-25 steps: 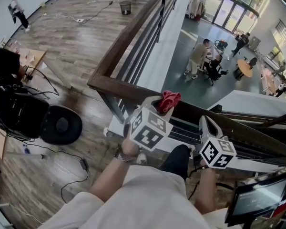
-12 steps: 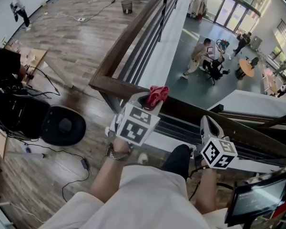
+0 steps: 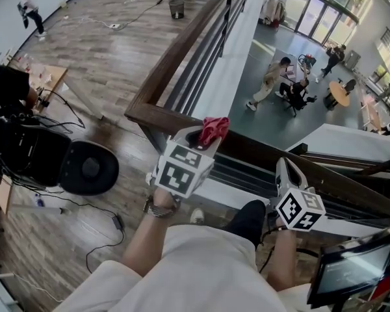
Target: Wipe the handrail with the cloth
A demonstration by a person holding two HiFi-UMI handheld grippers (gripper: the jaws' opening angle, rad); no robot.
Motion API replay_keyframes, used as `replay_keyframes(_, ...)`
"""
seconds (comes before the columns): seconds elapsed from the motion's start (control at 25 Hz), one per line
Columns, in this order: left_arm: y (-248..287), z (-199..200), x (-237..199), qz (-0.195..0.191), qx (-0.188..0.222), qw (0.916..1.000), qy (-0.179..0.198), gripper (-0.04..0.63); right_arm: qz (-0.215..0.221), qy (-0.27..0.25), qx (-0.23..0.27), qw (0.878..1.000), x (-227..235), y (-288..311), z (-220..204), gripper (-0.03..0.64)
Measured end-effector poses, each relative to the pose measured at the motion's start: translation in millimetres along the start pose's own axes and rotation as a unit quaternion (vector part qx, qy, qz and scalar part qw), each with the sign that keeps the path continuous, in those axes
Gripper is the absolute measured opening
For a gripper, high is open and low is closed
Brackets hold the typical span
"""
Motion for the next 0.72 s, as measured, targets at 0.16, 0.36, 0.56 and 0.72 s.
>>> replay_keyframes(0.16, -7.5, -3.1, -14.6, 0.015, 0.005, 0.9999, -0.007, 0.121, 0.000, 0.000, -0.005, 1.000, -2.4, 3.5, -1.4, 0.003)
replay_keyframes(0.36, -16.4, -6.5, -27.5, 0.028, 0.024, 0.9988, -0.033, 0.121, 0.011, 0.008, -0.008, 1.000, -6.7, 2.2, -1.8, 0.003)
replay_keyframes(0.56, -22.7, -12.7, -30.4, 0.051, 0.042, 0.9978, -0.010, 0.121, 0.014, 0.012, -0.007, 1.000, -8.9, 4.2, -3.9, 0.003)
replay_keyframes(0.72, -27.5, -12.3, -27.0, 0.065, 0.058, 0.9962, -0.003, 0.121, 0.018, 0.012, -0.008, 1.000, -9.7, 3.7, 0.4, 0.003)
Point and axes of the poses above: the fingertips, and each gripper's own axes: y forward along the fingers, x to its right, z out of its top, the point moved 1 cm from there along -y, backward along the fingers, and after that the axes turned 5 degrees about x, right-handed, at the moved point
